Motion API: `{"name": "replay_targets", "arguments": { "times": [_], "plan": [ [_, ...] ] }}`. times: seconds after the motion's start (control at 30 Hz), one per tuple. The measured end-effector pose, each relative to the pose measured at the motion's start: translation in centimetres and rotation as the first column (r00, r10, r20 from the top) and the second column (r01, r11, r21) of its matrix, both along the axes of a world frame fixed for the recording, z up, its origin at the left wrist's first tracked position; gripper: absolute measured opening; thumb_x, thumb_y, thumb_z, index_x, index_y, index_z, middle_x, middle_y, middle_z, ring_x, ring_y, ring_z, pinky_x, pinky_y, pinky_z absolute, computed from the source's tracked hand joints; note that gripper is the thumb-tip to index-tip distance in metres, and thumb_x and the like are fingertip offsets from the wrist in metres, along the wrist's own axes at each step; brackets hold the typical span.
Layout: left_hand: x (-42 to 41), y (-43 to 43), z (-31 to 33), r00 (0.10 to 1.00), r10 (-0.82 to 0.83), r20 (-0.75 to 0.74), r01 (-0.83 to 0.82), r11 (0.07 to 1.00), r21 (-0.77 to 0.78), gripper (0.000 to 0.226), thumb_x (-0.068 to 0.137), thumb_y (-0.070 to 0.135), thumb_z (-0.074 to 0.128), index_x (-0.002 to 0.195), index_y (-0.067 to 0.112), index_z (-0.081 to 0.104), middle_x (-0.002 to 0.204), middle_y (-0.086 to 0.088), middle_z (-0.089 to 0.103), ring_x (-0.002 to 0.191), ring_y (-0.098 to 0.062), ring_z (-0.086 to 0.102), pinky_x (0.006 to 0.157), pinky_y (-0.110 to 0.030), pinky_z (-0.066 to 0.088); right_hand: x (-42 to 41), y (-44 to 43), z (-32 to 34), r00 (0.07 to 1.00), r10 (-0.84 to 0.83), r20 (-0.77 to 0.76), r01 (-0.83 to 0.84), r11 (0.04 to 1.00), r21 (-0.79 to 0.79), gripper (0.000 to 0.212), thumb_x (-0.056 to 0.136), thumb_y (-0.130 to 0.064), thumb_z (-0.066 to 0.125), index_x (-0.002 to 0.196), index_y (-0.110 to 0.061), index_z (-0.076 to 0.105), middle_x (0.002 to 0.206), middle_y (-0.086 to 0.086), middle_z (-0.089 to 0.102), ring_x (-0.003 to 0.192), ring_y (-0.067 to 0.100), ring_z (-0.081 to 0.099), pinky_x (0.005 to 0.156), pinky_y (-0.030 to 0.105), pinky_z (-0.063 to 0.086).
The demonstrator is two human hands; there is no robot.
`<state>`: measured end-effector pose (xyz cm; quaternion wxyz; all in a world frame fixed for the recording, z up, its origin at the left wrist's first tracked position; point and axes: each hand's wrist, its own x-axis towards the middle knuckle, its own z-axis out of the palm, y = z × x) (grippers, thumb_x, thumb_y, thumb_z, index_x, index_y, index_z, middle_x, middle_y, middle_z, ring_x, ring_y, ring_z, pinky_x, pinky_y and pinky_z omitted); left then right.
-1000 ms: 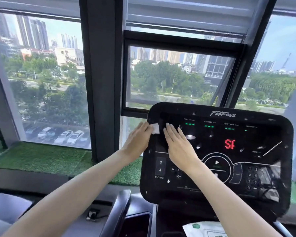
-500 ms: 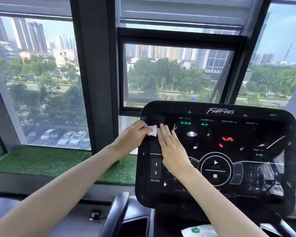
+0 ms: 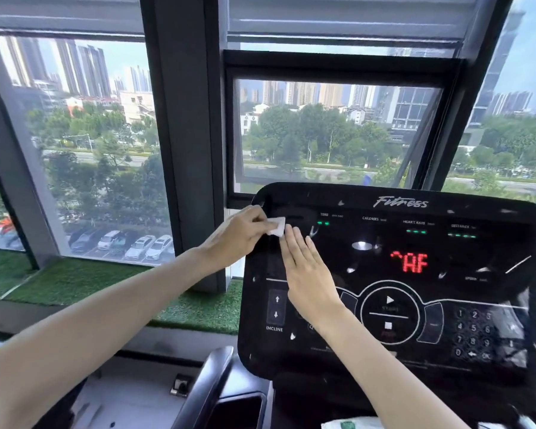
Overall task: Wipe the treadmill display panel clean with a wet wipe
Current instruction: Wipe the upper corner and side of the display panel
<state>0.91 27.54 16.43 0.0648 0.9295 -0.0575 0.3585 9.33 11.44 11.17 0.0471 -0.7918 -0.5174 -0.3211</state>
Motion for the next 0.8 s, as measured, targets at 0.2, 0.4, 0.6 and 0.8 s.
{"name": "replay_targets", "arguments": {
  "times": [0.2,0.4,0.6,0.8],
  "plan": [
    [2.8,0.1,3.1,0.970,0.158,0.182,-0.126,0.976,-0.177,0.031,0.089,0.002,0.060,0.116,0.016,0.066,0.080,-0.006,0.053,0.067,-0.016,0.052,0.070,-0.026,0.048,0.1,0.0,0.0,0.999,0.031,0.011,-0.031,0.999,-0.007,0.076,0.076,0.001,0.045,0.144,0.004,0.012,0.153,0.021,0.007,0.143,0.030,0.007,0.116,0.040,0.005],
    [1.3,0.1,1.4,0.990,0.112,0.082,-0.105,0.991,-0.080,0.033,0.087,-0.004,0.058,0.113,0.013,0.067,0.082,-0.002,0.051,0.071,-0.012,0.049,0.070,-0.023,0.046,0.0,-0.1,-0.1,1.000,0.018,0.024,-0.017,1.000,-0.021,0.067,0.088,-0.006,0.032,0.143,0.007,-0.004,0.152,0.024,-0.008,0.142,0.034,-0.006,0.116,0.043,0.000],
    [1.8,0.1,1.0,0.966,0.193,0.171,-0.178,0.979,-0.099,0.033,0.085,-0.005,0.059,0.110,0.014,0.069,0.082,-0.003,0.051,0.072,-0.012,0.048,0.069,-0.024,0.048,-0.2,0.3,-0.5,0.997,-0.031,0.073,0.033,0.999,-0.027,0.063,0.088,-0.007,0.024,0.141,0.009,-0.007,0.151,0.028,-0.008,0.141,0.038,-0.004,0.116,0.046,0.001],
    [0.8,-0.5,-0.5,0.986,0.133,0.098,-0.127,0.990,-0.060,0.033,0.084,-0.007,0.058,0.110,0.010,0.068,0.086,-0.003,0.055,0.078,-0.013,0.051,0.075,-0.020,0.044,0.1,0.4,-0.3,1.000,0.019,0.020,-0.020,0.999,0.034,0.064,0.081,-0.008,0.031,0.142,0.006,0.020,0.152,0.024,0.016,0.141,0.033,0.015,0.116,0.044,0.015]
  ]
}}
